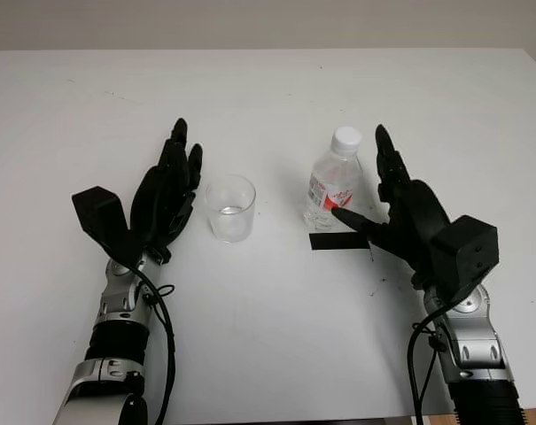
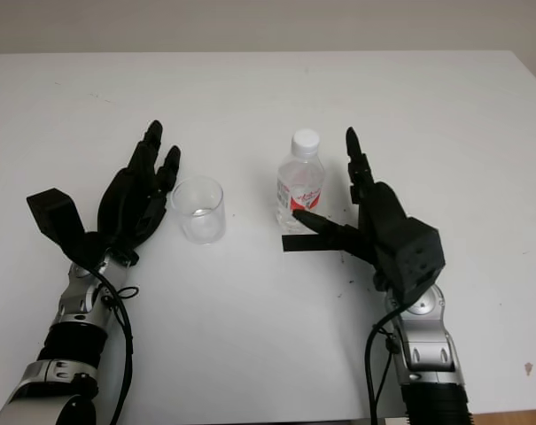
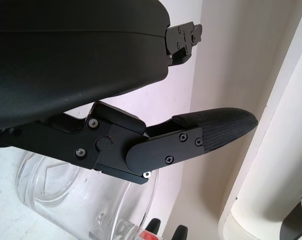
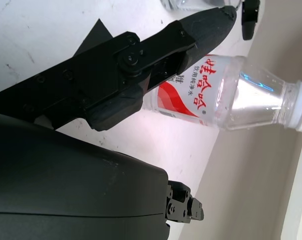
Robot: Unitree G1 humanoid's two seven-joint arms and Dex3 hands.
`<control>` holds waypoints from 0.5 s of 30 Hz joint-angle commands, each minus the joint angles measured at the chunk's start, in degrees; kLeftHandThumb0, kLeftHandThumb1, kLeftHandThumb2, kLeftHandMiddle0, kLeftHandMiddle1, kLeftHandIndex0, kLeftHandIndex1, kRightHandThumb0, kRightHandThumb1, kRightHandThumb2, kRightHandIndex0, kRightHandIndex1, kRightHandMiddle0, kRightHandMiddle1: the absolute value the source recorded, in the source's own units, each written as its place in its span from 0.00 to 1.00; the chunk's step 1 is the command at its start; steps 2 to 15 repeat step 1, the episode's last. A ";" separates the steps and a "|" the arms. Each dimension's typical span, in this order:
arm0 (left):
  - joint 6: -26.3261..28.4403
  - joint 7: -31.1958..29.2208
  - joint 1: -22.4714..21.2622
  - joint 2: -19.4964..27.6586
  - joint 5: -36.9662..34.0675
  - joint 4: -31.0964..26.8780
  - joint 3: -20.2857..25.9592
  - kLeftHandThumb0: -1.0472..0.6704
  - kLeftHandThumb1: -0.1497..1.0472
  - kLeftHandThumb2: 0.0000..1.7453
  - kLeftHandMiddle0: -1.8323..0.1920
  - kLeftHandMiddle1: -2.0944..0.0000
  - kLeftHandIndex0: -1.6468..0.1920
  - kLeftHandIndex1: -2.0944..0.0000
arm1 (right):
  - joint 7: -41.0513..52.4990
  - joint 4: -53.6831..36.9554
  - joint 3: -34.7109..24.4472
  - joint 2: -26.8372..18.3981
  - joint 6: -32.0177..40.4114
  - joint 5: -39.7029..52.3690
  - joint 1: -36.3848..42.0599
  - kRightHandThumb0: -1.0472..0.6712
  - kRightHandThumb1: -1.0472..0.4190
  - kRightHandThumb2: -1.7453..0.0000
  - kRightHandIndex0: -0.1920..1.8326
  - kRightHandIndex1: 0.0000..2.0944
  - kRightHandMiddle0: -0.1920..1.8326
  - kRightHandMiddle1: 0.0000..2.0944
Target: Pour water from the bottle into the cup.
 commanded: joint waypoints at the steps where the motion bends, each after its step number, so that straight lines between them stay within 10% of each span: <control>1: 0.61 -0.07 2.03 0.04 -0.13 0.93 0.02 0.11 1.00 0.39 0.99 0.98 1.00 0.98 | -0.19 -1.49 -0.27 0.70 -0.37 0.73 0.72 0.03 0.08 0.97 0.00 0.00 0.00 0.00; 15: 0.61 -0.07 2.03 0.04 -0.13 0.93 0.02 0.11 1.00 0.39 0.99 0.98 1.00 0.98 | -0.19 -1.49 -0.27 0.70 -0.37 0.73 0.72 0.03 0.08 0.97 0.00 0.00 0.00 0.00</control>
